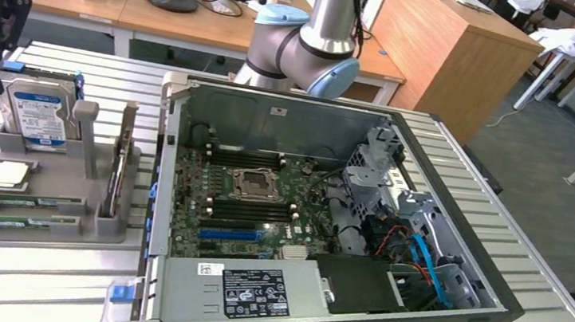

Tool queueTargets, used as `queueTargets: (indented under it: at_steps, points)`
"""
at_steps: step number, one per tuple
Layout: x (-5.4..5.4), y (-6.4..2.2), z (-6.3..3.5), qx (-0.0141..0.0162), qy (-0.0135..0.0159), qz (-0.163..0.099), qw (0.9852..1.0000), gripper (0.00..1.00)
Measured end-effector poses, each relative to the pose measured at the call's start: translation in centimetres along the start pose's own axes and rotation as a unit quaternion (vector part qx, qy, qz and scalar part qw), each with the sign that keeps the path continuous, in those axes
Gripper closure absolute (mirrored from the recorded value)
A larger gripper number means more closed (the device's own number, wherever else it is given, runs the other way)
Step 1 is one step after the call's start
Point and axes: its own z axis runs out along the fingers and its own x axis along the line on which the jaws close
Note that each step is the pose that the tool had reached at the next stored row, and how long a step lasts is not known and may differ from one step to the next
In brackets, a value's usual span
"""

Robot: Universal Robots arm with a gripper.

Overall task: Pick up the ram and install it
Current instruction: 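Pick up the ram and move it above insertion slot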

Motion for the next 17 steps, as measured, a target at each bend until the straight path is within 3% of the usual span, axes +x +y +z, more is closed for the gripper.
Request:
queueTargets:
  at_steps: [6, 12, 14, 17]
  points:
    - [0.00, 0.00, 0.01, -0.0007, 0.0023, -0.051, 0.9987, 0.90]
    - [0.00, 0.00, 0.02, -0.0013, 0.0043, -0.096, 0.9954, 0.90]
    - [0.00, 0.00, 0.02, -0.0015, 0.0047, -0.106, 0.9944, 0.90]
    - [0.00, 0.00, 0.02, -0.0015, 0.0049, -0.108, 0.9941, 0.90]
